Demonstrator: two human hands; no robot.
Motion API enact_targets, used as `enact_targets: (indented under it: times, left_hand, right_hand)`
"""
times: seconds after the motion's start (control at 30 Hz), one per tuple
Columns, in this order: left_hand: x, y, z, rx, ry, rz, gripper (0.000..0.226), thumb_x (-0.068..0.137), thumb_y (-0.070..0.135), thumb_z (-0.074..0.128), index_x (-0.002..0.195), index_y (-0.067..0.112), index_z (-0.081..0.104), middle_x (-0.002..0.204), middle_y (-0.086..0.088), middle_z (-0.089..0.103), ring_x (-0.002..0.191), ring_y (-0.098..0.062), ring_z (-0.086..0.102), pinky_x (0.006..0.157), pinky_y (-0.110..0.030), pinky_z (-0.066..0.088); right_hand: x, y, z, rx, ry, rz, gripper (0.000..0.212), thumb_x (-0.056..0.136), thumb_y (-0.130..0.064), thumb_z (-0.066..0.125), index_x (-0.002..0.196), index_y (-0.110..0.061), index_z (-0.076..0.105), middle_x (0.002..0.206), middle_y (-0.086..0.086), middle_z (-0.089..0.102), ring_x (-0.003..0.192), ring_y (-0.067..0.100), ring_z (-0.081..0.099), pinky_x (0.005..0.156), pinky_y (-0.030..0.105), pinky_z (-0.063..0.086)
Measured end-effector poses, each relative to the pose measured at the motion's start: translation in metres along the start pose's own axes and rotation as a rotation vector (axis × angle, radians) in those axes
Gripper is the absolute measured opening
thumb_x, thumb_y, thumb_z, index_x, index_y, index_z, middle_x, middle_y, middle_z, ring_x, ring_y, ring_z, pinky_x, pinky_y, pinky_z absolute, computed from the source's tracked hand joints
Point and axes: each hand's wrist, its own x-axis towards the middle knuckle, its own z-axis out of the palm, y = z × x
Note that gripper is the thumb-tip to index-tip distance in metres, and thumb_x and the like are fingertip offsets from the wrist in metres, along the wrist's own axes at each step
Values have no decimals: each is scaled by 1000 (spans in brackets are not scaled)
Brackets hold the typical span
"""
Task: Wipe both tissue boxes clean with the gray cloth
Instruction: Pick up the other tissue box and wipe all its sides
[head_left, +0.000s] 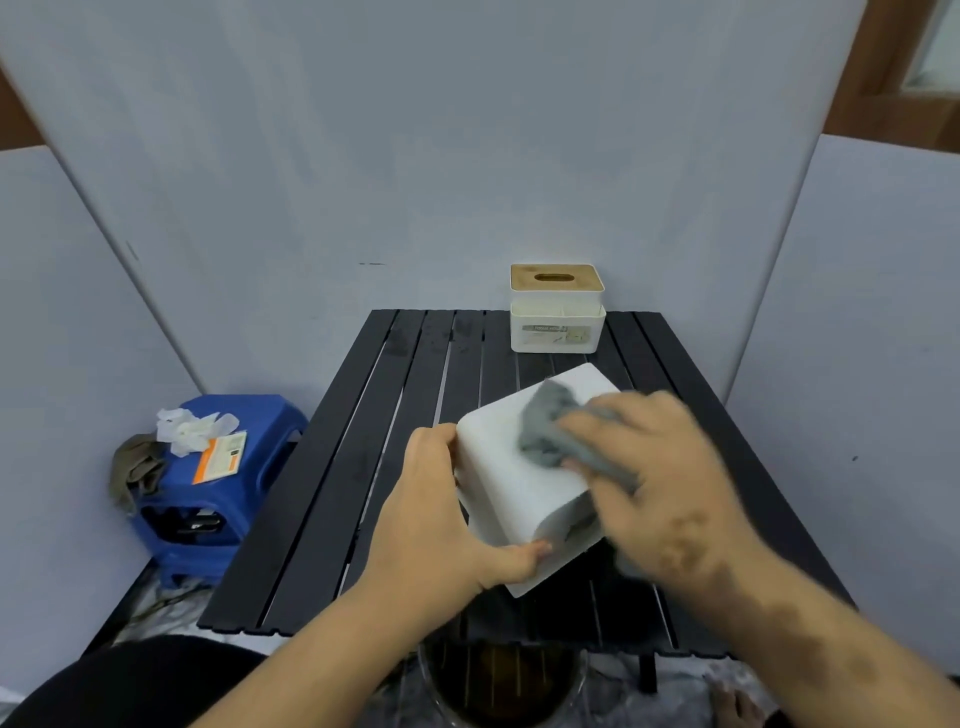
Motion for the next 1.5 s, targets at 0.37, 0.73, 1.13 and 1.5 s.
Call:
enact_targets:
  times: [0.37,0.73,1.13,1.5]
  left_hand:
    - [2,-5,1,11,-18,-4,102,42,63,86,127,41,35,126,26,44,118,3,48,97,-30,49]
    - [4,-8,2,-36,-6,5,95,44,57,89,123,38,40,125,20,48,114,3,53,94,-32,54]
    - [3,-6,1,-87,-4,0,87,44,50,90,116,34,44,120,8,54,109,-12,62,91,-46,58]
    - [4,-11,1,-39,-13,7,97,43,61,91,123,42,39,124,26,45,119,3,50,100,-34,52]
  right_hand:
    - [-2,65,-15,36,107,205,29,89,-17,68,116,-27,71,107,-8,66,99,22,57,91,48,49]
    - [-7,23,-10,6,-61,-265,42,82,-5,49,117,-20,68,112,1,66,82,26,50,78,30,43]
    - [-14,-13,3,29,-89,-348,32,87,-11,53,112,-11,72,108,8,65,79,29,52,68,39,48]
    - [-11,29,-7,-60,76,-19,38,80,-9,55,115,-15,71,108,2,63,89,29,53,76,37,47]
